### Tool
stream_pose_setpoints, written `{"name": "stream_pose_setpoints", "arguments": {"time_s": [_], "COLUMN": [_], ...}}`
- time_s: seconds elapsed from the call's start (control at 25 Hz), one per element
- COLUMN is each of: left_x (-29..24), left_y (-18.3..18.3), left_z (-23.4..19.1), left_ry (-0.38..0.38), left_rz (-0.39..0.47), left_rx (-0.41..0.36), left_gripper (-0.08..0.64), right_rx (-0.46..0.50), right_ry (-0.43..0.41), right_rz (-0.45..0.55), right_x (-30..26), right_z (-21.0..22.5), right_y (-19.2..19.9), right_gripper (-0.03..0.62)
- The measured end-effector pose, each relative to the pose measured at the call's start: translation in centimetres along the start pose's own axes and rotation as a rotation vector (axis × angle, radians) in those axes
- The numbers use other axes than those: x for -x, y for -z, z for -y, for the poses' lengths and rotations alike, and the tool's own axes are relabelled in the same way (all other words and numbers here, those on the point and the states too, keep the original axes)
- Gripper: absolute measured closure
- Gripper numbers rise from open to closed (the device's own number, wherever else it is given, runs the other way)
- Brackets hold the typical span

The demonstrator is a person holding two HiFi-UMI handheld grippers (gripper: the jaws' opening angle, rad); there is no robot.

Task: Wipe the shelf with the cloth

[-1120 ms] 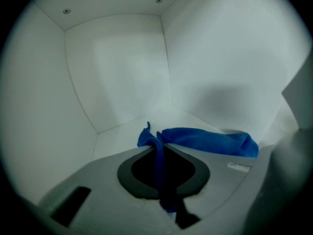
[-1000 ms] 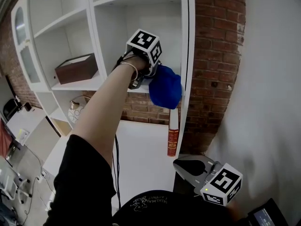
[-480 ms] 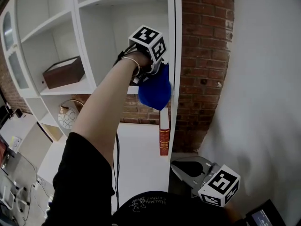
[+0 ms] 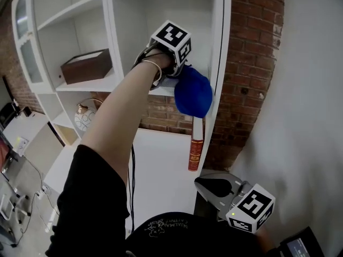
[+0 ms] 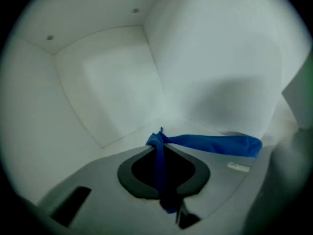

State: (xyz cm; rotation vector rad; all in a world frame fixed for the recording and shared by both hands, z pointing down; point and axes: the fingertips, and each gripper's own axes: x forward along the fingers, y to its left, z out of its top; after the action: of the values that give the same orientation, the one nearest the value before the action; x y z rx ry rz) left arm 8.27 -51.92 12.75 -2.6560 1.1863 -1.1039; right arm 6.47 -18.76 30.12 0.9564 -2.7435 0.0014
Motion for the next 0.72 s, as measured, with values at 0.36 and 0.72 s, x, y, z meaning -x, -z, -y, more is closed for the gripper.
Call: {"name": "stream_pose_setpoints", "arguments": {"time_s": [0.36,0.72], "left_x": [3.1,2.3], "left_y": [4.6,5.5], "left_z": [-6.0,-5.5], "left_ry": [-0.12,-0.159], "left_rz": [0.007,-0.087], "left_rx": [0.22,0.201], "left_gripper": [0.537,0.54], "right_rx": [0.034,0.025], "right_ry": [-0.101,-0.107], "right_rz": [-0.005,0.002], "right_x": [-1.7,-1.6], "right_z": [-1.7,-1.5], "right_y": [-0.9,-0.9], "right_gripper": [0.584,0.583]}}
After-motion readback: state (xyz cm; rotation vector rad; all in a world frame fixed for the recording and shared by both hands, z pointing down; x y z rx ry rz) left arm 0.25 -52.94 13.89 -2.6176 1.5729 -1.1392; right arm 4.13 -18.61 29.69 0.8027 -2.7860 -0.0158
